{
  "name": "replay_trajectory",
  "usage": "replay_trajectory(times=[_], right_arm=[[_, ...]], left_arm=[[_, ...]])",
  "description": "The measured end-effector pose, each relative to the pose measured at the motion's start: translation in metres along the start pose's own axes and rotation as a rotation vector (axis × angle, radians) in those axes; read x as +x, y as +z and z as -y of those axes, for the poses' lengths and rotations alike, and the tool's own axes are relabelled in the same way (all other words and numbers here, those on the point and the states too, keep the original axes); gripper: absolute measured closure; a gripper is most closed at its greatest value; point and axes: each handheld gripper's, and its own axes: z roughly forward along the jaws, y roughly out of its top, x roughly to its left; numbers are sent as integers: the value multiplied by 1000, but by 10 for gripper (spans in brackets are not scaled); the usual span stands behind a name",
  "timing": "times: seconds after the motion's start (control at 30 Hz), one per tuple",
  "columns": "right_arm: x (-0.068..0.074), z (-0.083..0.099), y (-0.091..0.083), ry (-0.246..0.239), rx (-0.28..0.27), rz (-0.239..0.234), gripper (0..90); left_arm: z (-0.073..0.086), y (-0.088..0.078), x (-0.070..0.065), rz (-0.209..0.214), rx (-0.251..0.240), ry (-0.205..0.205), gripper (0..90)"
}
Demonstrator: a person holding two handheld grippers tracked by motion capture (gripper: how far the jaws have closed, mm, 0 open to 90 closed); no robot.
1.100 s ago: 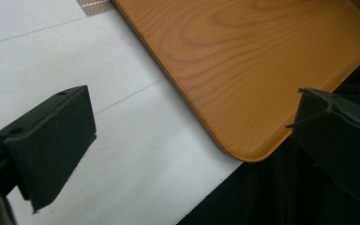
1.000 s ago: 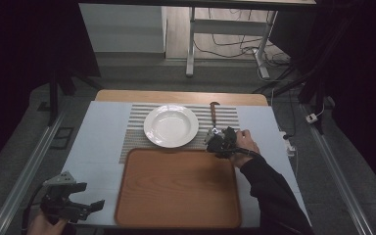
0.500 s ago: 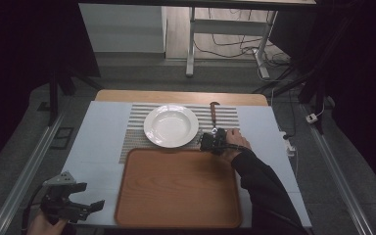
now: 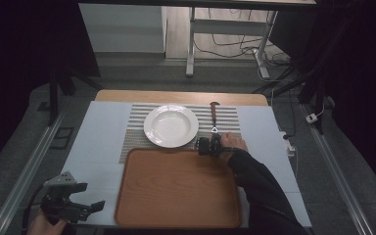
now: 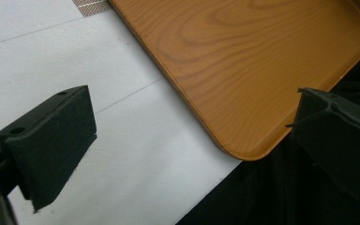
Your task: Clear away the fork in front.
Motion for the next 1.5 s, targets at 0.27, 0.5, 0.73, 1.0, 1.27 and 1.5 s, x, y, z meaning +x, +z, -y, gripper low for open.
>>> replay_trajectory(times=[0.27, 0.5, 0.73, 1.0, 1.27, 1.5], right_arm=[[-10, 8, -12, 36, -23, 27, 895], [-16, 16, -23, 75, -44, 36, 896], [-18, 20, -42, 96, -85, 18, 896], [-19, 27, -65, 151, -148, 26, 896], [-18, 39, -88, 199, -213, 19, 896], [-15, 53, -112, 273, -300, -15, 896]], left_arm=[[0, 0, -2, -2, -3, 18, 0], [0, -1, -3, -4, -21, 26, 0], [-1, -2, -6, -1, -39, 50, 0], [-2, -5, -6, 34, -79, 55, 0], [-6, -4, -6, 53, -94, 76, 0], [-13, 2, -9, 88, -95, 109, 0]])
